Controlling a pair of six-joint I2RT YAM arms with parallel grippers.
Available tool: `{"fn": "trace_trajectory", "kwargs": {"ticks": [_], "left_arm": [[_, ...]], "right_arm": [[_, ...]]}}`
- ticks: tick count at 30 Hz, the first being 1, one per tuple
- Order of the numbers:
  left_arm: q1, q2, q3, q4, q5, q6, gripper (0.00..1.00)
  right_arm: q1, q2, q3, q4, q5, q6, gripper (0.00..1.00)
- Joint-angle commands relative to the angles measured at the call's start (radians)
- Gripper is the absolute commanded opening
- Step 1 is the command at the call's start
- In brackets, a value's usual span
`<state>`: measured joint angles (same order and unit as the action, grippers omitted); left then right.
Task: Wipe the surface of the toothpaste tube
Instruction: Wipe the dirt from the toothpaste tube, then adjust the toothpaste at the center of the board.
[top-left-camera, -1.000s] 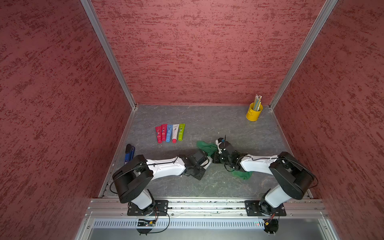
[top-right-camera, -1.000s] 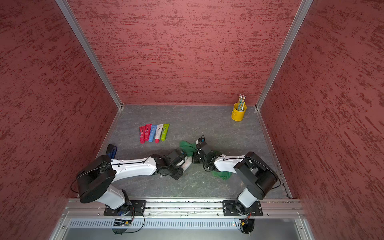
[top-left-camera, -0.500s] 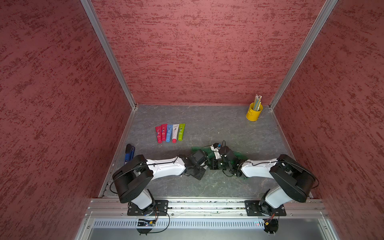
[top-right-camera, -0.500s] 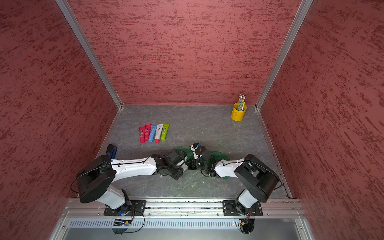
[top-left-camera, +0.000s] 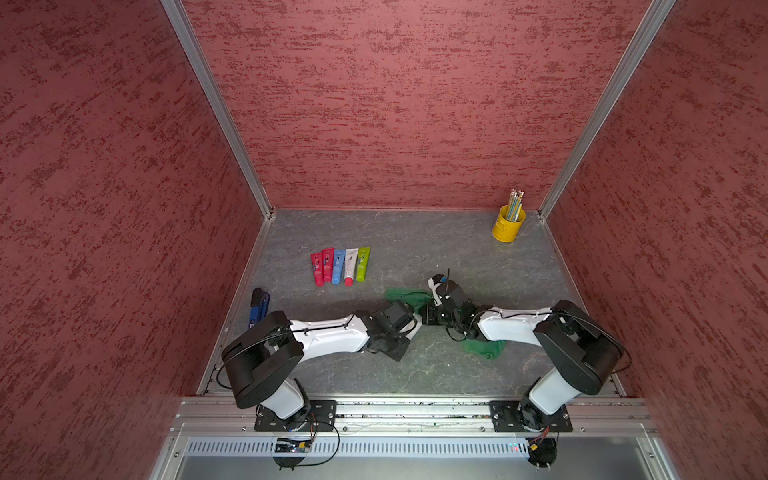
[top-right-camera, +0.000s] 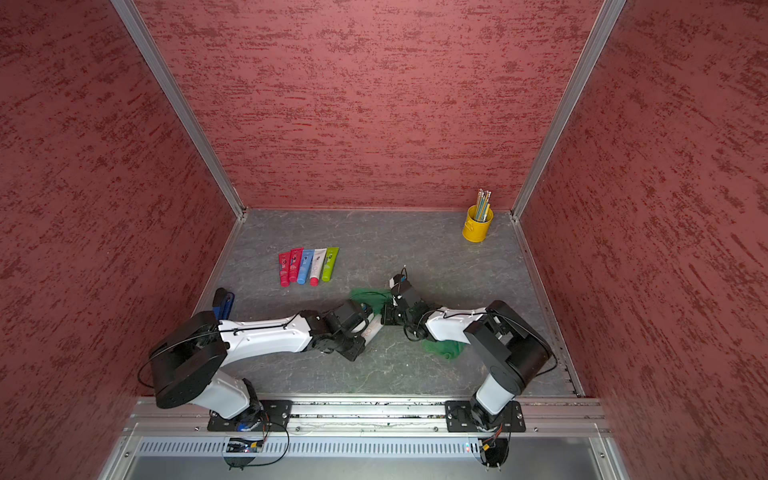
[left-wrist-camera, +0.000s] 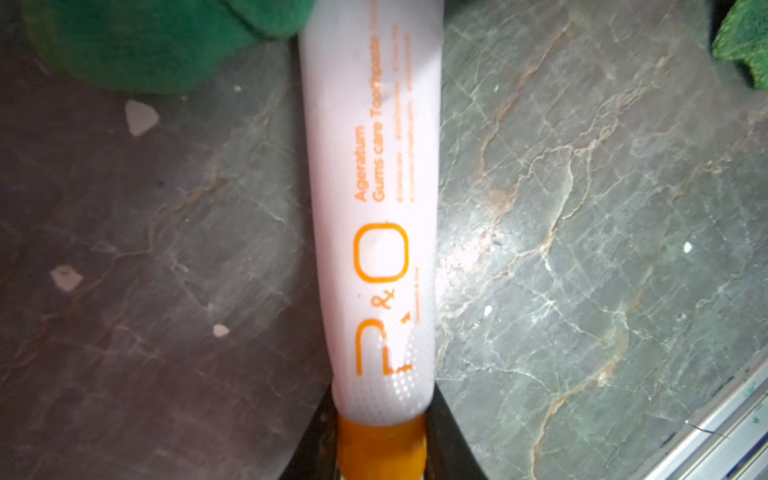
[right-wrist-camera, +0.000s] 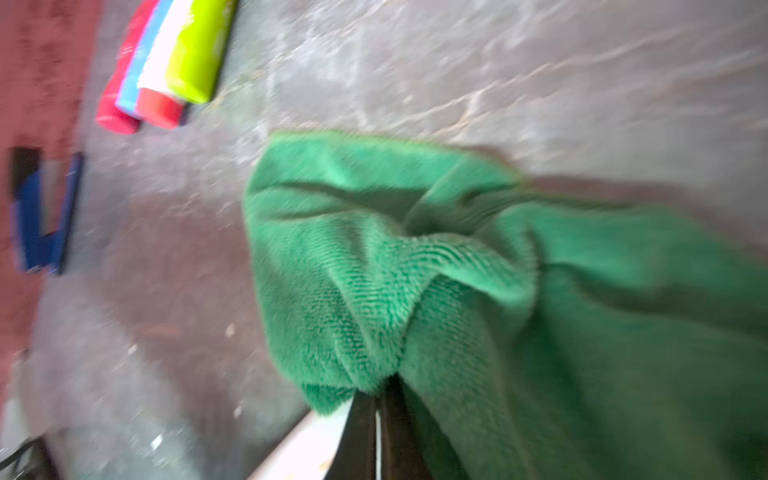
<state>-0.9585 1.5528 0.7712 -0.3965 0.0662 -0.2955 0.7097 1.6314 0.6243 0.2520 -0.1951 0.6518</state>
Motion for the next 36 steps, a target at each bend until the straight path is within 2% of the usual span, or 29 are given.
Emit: {"fn": "trace_trajectory", "kwargs": {"ticks": [1, 6, 11, 15, 18, 24, 29, 31, 33, 36], "left_arm": [[0.0, -0.001, -0.002, 0.002, -0.006, 0.007, 0.09], [0.0, 0.012, 0.009, -0.005, -0.008, 0.009, 0.09], [-0.003, 0.004, 0.006, -0.007, -0.016, 0.004, 0.09], [-0.008, 0.001, 0.006, -0.011, -0.027, 0.001, 0.09], [-0.009, -0.004, 0.004, -0.012, -0.032, -0.001, 0.09], [-0.009, -0.016, 0.001, -0.019, -0.055, -0.015, 0.09], [-0.008, 0.006, 0.039, -0.061, -0.091, -0.037, 0.1], [-0.009, 0.031, 0.069, -0.091, -0.119, -0.043, 0.14], [-0.015, 0.058, 0.106, -0.133, -0.153, -0.052, 0.24], [-0.048, 0.062, 0.139, -0.168, -0.18, -0.053, 0.48]], "right_arm": [[0.063, -0.014, -0.075, 0.119, -0.232, 0.064, 0.0], [0.113, -0.048, -0.162, 0.244, -0.324, 0.131, 0.0], [0.07, -0.022, -0.126, 0.119, -0.191, 0.067, 0.0], [0.019, -0.004, -0.01, -0.098, 0.006, -0.02, 0.0], [-0.031, 0.01, 0.055, -0.198, 0.109, -0.075, 0.0], [-0.126, 0.007, 0.069, -0.218, 0.124, -0.128, 0.0], [-0.225, -0.09, 0.037, -0.245, 0.171, -0.163, 0.0], [-0.275, -0.139, 0.019, -0.257, 0.184, -0.179, 0.0], [-0.316, -0.173, 0.002, -0.254, 0.186, -0.184, 0.0], [-0.355, -0.212, -0.023, -0.227, 0.18, -0.179, 0.0]]}}
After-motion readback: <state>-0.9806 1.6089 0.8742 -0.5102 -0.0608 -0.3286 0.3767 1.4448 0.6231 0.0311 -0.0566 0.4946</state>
